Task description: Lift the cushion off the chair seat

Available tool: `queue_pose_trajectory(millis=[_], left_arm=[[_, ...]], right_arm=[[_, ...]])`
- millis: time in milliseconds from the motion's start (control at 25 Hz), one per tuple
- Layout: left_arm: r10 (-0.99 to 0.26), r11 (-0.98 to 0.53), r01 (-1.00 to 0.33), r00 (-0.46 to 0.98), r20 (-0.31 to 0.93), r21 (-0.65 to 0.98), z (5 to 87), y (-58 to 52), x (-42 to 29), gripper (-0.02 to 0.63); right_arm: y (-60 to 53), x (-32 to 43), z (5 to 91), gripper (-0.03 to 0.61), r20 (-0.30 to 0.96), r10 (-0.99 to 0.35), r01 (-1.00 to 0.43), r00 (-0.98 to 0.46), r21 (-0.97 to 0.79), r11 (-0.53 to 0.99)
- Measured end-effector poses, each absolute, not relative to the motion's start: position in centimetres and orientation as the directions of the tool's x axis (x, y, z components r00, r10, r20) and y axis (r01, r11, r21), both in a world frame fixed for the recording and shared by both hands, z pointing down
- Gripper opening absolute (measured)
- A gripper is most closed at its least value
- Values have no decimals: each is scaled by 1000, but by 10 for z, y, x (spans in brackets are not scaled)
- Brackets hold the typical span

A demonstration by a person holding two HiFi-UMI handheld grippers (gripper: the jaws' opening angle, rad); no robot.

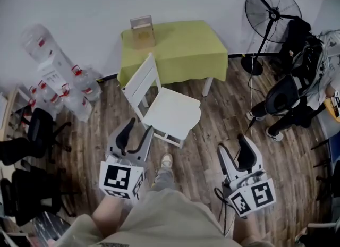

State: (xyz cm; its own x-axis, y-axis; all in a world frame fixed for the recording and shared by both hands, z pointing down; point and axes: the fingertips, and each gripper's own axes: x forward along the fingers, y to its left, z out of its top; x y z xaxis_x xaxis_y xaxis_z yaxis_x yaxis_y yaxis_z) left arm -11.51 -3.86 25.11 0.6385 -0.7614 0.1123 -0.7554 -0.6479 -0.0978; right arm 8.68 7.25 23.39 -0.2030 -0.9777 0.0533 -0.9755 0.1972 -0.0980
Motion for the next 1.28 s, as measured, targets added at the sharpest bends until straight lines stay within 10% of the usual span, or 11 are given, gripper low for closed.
queue_pose_trajectory(millis=[1280], left_arm=[[-528, -813, -576, 664, 529, -89, 429, -396, -43, 202]], right_arm=[[-271, 158, 447, 259, 507, -857, -973, -98, -230, -25]])
